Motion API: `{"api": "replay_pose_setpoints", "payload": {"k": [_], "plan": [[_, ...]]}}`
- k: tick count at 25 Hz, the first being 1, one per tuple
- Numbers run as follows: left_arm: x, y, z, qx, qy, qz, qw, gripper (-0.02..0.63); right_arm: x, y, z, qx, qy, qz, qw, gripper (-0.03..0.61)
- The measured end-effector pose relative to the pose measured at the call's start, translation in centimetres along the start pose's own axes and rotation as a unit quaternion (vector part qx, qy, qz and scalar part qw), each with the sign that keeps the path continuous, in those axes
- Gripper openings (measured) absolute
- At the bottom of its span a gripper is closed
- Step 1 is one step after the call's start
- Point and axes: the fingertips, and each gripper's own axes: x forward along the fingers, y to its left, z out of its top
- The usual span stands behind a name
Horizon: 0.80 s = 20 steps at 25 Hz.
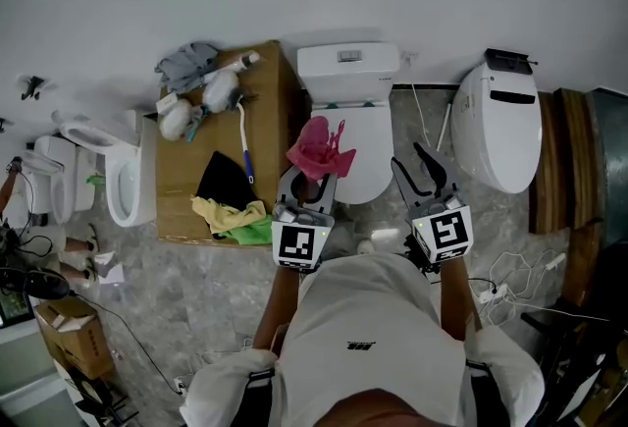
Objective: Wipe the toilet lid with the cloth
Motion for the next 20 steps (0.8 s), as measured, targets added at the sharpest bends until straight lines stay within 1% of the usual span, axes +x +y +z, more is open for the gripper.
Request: {"api": "replay_pose_setpoints", "payload": {"k": [6,10,12,20], "plan": [[5.2,3.5,-2.6,-0.018,0.008,-0.029,0.9994,0.109,5.7,-2.0,-2.1,0.015,0.043,-0.019,0.999,0.198],[8.2,5.1,-5.1,-0.029,0.027,-0.049,0.998,0.109,9.0,-2.7,-4.5,0.028,0.078,-0.024,0.996,0.198],[9.7,5.8,-6.2,-0.038,0.03,-0.056,0.9973,0.109,10.3,-3.0,-5.8,0.035,0.095,-0.025,0.995,0.198],[14.6,7.2,-11.8,-0.054,0.079,-0.088,0.9916,0.109,15.1,-4.3,-10.2,0.058,0.142,-0.03,0.988,0.198]]}}
